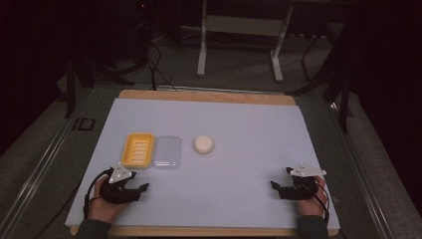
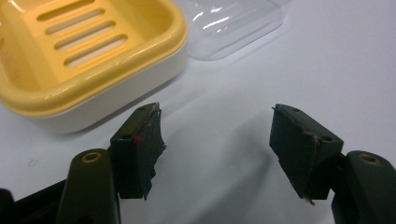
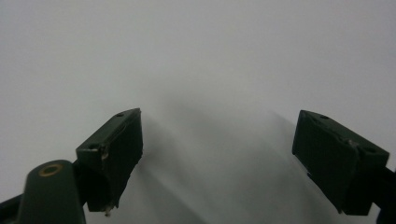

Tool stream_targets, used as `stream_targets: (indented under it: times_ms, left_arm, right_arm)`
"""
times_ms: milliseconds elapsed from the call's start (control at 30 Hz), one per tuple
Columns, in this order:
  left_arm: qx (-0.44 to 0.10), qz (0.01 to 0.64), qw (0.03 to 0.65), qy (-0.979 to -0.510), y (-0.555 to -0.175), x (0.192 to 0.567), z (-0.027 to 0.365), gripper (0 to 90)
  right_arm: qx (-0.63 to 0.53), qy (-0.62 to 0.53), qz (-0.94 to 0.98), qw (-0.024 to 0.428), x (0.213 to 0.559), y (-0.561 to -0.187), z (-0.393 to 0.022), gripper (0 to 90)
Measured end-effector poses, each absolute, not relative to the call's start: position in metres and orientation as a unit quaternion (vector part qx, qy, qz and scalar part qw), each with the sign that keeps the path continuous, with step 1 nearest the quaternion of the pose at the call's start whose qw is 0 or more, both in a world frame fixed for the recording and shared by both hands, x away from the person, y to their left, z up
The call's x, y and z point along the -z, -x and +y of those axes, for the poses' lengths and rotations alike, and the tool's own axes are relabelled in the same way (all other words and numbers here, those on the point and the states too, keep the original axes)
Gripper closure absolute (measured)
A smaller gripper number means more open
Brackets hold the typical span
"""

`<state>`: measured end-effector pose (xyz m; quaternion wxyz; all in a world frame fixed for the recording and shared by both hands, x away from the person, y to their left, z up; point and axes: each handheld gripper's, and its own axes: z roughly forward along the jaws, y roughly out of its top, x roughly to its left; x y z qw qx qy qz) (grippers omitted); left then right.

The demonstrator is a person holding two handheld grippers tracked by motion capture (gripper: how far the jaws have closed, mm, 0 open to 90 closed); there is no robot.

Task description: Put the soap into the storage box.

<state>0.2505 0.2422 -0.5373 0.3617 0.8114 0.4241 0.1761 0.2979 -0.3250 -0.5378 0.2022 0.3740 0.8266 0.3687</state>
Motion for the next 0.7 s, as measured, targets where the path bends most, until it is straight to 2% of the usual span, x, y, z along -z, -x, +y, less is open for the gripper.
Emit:
stream_targets:
  times_ms: [300,700]
  left_arm:
    - [-0.165,0.415,0.357,-0.820,-0.2514,0.5362,0.2374,37.9]
    - [-0.152,0.409,0.368,-0.821,-0.2567,0.5303,0.2323,37.4]
  right_arm:
    - [-0.384,-0.364,0.823,0.206,0.5372,-0.2949,-0.3264,16.1]
    - [-0.382,-0.361,0.819,0.229,0.5369,-0.2915,-0.3250,16.1]
